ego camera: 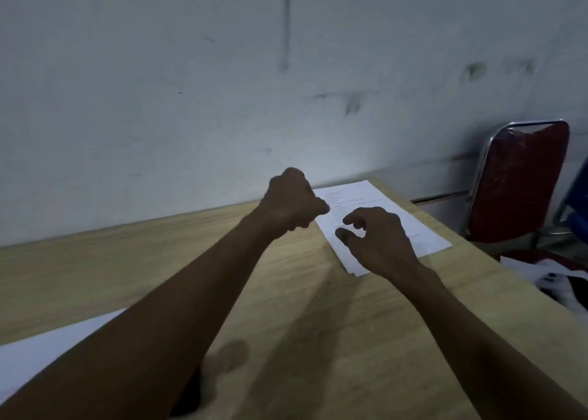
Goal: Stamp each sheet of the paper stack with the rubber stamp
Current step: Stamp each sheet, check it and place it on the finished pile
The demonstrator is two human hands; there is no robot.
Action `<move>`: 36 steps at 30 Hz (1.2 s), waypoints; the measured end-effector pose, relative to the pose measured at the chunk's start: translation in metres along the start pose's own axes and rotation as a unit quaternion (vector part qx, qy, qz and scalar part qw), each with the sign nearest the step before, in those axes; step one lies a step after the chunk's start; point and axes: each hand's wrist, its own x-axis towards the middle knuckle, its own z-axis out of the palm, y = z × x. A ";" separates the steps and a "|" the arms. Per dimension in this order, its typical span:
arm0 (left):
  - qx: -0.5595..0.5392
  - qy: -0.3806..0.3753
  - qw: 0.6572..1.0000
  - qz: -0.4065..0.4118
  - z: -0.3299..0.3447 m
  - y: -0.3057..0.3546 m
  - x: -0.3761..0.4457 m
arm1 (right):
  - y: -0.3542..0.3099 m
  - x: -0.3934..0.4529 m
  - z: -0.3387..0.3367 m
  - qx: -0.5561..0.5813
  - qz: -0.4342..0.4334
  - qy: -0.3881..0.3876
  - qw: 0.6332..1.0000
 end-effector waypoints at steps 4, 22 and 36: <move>-0.011 0.036 0.999 0.037 -0.053 -0.012 -0.053 | -0.053 -0.051 0.002 0.039 -0.047 -0.045 0.997; -0.036 0.144 0.989 -0.018 -0.161 -0.140 -0.233 | -0.183 -0.182 0.062 -0.087 -0.090 -0.139 0.982; 0.088 0.110 0.989 -0.048 -0.178 -0.221 -0.286 | -0.217 -0.210 0.067 0.058 -0.106 -0.098 0.988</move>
